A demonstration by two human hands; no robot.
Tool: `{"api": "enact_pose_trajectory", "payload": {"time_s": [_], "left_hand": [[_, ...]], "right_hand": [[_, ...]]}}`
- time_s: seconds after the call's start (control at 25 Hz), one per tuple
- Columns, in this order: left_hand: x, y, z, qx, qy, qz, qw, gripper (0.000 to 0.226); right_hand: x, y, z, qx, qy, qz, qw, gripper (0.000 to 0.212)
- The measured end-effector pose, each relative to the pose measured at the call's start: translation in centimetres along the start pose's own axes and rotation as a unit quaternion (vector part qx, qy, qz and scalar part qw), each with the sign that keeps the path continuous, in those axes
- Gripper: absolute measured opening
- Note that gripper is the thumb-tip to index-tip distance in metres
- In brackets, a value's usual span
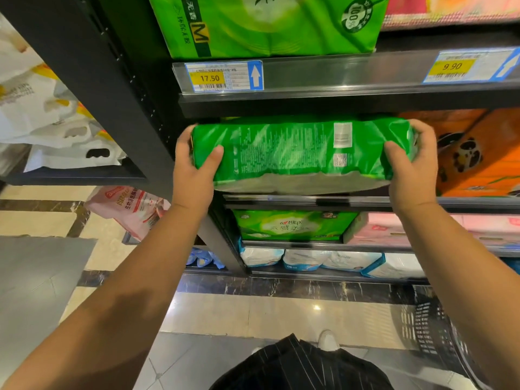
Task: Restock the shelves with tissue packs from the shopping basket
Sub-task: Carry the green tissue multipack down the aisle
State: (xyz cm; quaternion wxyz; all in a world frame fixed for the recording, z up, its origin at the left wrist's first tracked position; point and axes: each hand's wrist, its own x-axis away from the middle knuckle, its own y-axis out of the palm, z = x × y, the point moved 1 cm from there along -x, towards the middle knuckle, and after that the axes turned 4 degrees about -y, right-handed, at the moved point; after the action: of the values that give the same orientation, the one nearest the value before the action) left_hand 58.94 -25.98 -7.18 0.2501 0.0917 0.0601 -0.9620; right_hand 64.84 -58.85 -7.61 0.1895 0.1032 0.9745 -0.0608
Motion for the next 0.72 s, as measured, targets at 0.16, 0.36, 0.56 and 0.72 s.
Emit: {"api": "enact_pose_trajectory", "payload": {"time_s": [0.16, 0.36, 0.56, 0.72], "left_hand": [[1.0, 0.9, -0.4, -0.034, 0.031, 0.057, 0.997, 0.065], [0.7, 1.3, -2.3, -0.186, 0.081, 0.005, 0.979, 0.089], [0.2, 1.8, -2.0, -0.146, 0.024, 0.008, 0.989, 0.099], [-0.1, 2.6, -3.0, -0.112, -0.098, 0.012, 0.989, 0.084]], "right_hand": [[-0.4, 0.9, -0.8, 0.016, 0.041, 0.146, 0.988, 0.011], [1.4, 2.1, -0.4, 0.085, 0.026, 0.091, 0.992, 0.04], [2.4, 2.6, 1.5, 0.133, 0.045, -0.024, 0.99, 0.107], [1.1, 3.1, 2.9, 0.145, 0.072, -0.001, 0.987, 0.105]]}}
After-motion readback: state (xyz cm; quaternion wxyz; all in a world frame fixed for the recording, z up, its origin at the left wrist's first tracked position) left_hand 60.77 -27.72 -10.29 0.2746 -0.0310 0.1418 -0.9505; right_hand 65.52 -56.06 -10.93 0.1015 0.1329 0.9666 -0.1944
